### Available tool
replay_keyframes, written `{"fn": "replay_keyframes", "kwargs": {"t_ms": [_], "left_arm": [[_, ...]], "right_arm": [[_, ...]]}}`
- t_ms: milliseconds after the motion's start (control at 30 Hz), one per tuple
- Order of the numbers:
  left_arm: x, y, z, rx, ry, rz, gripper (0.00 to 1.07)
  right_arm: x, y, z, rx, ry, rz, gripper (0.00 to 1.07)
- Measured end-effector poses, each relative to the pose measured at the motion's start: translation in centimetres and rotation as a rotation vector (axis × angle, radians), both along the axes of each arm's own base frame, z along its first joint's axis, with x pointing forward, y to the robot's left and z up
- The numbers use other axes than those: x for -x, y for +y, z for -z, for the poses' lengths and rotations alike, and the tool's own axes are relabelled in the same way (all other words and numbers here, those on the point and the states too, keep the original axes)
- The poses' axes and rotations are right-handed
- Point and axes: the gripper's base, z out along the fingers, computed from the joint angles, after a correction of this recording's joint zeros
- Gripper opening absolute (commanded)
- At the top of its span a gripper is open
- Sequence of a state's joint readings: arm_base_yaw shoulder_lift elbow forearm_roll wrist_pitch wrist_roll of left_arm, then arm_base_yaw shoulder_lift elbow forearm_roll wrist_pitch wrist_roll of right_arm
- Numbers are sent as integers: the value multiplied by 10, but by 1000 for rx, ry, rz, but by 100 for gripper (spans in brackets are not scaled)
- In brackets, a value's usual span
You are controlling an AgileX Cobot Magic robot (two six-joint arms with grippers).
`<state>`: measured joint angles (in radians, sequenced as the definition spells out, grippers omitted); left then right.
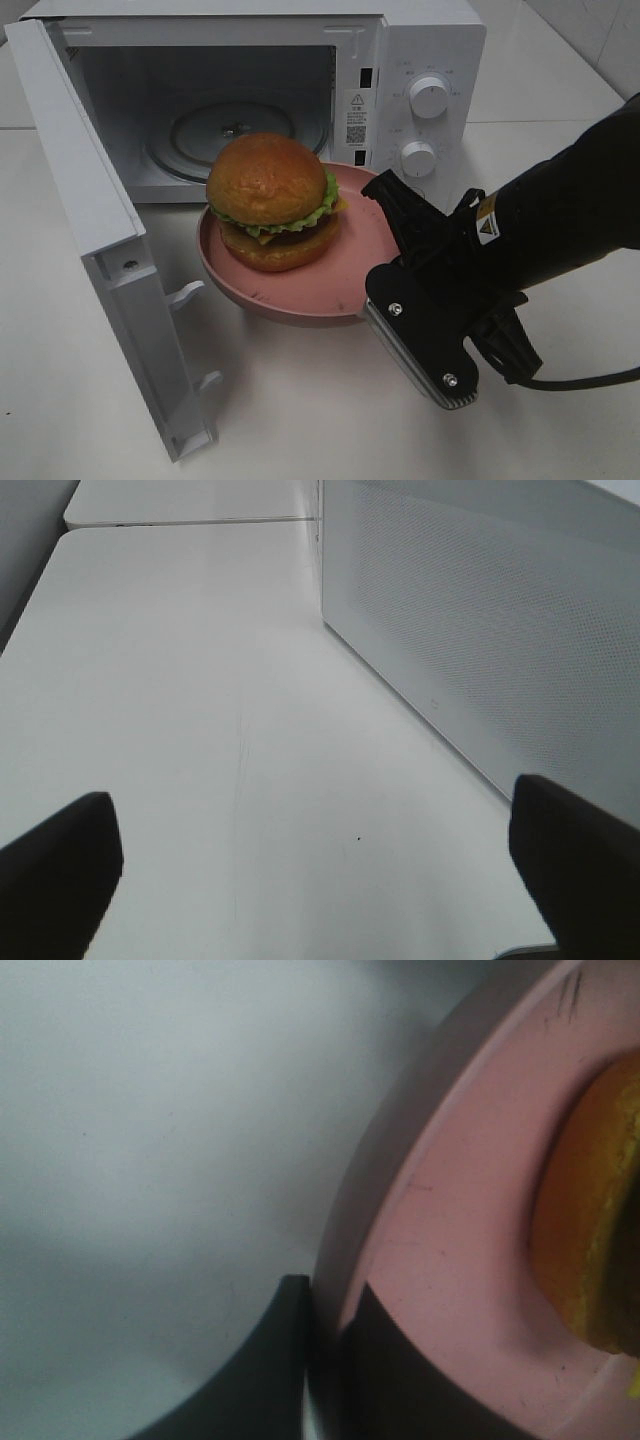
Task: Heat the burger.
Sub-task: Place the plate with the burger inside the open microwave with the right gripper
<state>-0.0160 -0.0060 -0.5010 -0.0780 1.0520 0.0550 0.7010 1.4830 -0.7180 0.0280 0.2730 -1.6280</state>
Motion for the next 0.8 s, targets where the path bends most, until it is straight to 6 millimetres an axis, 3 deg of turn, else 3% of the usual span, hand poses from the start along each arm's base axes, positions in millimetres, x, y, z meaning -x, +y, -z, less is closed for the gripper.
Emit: {"fn": "replay_keyframes", "kwargs": {"t_ms": [300,800], "left_arm": [[0,0,0,0,0,0,100],[0,0,0,0,0,0,100]], "right_arm": [[-16,13,-15,-37,-42,2,0],[-51,43,-6,-28,-28,5,0]]}}
